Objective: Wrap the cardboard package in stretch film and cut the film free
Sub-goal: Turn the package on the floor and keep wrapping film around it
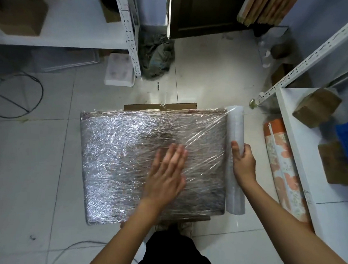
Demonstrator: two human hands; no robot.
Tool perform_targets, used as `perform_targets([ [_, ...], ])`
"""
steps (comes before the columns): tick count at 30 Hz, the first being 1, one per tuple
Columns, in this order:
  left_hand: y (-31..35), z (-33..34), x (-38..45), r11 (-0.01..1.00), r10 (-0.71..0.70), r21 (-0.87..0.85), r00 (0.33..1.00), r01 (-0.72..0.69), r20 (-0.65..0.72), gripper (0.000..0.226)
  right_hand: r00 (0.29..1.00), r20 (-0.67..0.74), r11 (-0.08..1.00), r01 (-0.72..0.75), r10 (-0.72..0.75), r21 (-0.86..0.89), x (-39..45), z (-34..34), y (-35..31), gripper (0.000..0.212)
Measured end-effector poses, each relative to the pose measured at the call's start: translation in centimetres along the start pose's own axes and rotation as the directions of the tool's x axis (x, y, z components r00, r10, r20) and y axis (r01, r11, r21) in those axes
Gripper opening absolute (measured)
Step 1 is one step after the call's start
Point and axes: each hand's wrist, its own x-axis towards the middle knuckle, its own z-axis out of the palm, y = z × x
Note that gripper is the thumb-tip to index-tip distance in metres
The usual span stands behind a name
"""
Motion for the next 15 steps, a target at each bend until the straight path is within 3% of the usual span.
perform_targets([
  [1, 0.8, 0.8, 0.9, 0.993, 0.119, 0.002, 0.993, -0.119, 0.025, 0.066, 1.000, 0.003, 1.000, 0.000, 0.000, -0.008, 0.0, 0.0, 0.0, 0.048],
  [3, 1.1, 2.6, 1.7, 0.980, 0.201, 0.001, 0.977, -0.201, 0.073, 0.063, 1.000, 0.015, 1.000, -0.003, 0.004, -0.024, 0.0, -0.1, 0.0, 0.049],
  [10, 0.3, 3.0, 2.5, 0.983, 0.177, -0.076, 0.976, -0.169, 0.124, 0.063, 1.000, -0.008, 0.998, 0.000, 0.000, -0.065, 0.7, 0.1, -0.4, 0.051],
  [12, 0.5, 2.1, 3.3, 0.984, 0.149, -0.107, 0.985, -0.139, 0.088, 0.063, 1.000, -0.012, 0.998, 0.006, -0.007, -0.060, 0.7, 0.1, -0.5, 0.051],
  [15, 1.0, 2.1, 6.2, 0.978, 0.207, -0.030, 0.978, -0.206, 0.024, 0.059, 1.000, -0.024, 0.998, 0.002, -0.004, -0.066, 0.3, 0.2, 0.0, 0.049],
])
